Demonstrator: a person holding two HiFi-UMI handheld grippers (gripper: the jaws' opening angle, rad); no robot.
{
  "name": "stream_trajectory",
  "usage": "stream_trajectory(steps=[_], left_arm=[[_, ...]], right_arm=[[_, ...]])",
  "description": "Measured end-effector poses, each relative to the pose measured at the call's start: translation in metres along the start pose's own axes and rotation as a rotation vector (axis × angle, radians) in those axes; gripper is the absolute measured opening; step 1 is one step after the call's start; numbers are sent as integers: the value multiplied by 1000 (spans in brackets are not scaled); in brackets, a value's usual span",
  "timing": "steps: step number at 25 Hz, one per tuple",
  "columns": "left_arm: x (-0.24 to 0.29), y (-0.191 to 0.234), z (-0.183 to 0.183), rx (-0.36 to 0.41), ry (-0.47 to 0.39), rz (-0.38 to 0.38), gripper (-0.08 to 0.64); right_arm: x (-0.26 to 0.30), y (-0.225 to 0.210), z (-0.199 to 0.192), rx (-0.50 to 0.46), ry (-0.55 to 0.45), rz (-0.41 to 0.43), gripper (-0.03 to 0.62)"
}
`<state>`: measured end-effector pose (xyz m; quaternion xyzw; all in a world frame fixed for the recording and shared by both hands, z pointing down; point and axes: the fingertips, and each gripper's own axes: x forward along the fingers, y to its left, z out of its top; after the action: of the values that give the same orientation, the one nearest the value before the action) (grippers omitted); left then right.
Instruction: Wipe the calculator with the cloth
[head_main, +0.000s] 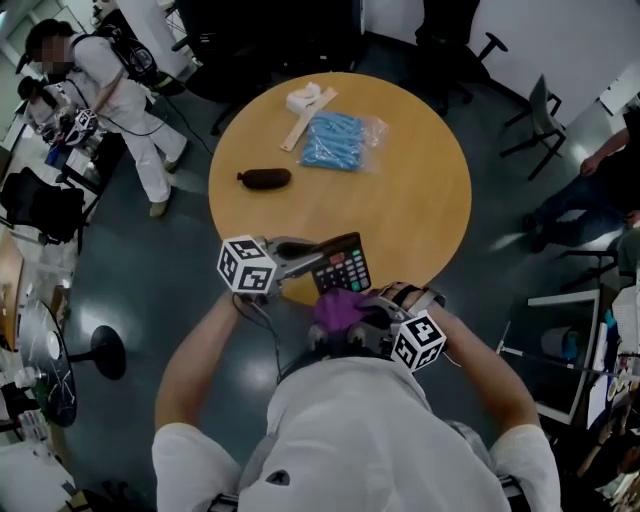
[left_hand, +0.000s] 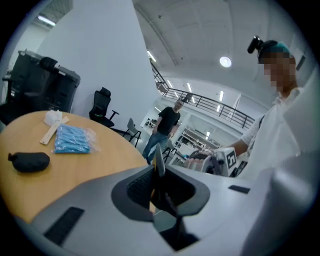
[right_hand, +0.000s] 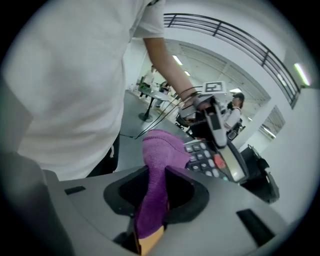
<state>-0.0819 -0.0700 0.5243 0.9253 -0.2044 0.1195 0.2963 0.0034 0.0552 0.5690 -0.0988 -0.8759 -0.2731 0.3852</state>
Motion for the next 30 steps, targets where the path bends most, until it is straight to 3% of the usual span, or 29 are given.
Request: stream_trajectory(steps=[3,5,8,13,17,22,30], left_arm=[[3,-1,-5,170,56,77,57],[8,-7,-4,281,83,98,57],[17,-20,3,358,91,72,57],[26,-38,8,446,121,45,57],[20,-39,9,476,106,65,55],[8,-36,18,463,47,74,54],[-5,-37,33,443,-50,78,54]], right_arm=[[-36,-36,0,148,-61,-135,98],[-57,-72,5,171,-88,-222,98],[-63,-115,20,98,-100,-266,98],[-39,-142,43,-28,-93,-204,98],[-32,-139,44,-48,-66,-151,97],[-39,-138,24,-21,-20,-161,97],[-66,-154,-6,201,-70,-242,97]])
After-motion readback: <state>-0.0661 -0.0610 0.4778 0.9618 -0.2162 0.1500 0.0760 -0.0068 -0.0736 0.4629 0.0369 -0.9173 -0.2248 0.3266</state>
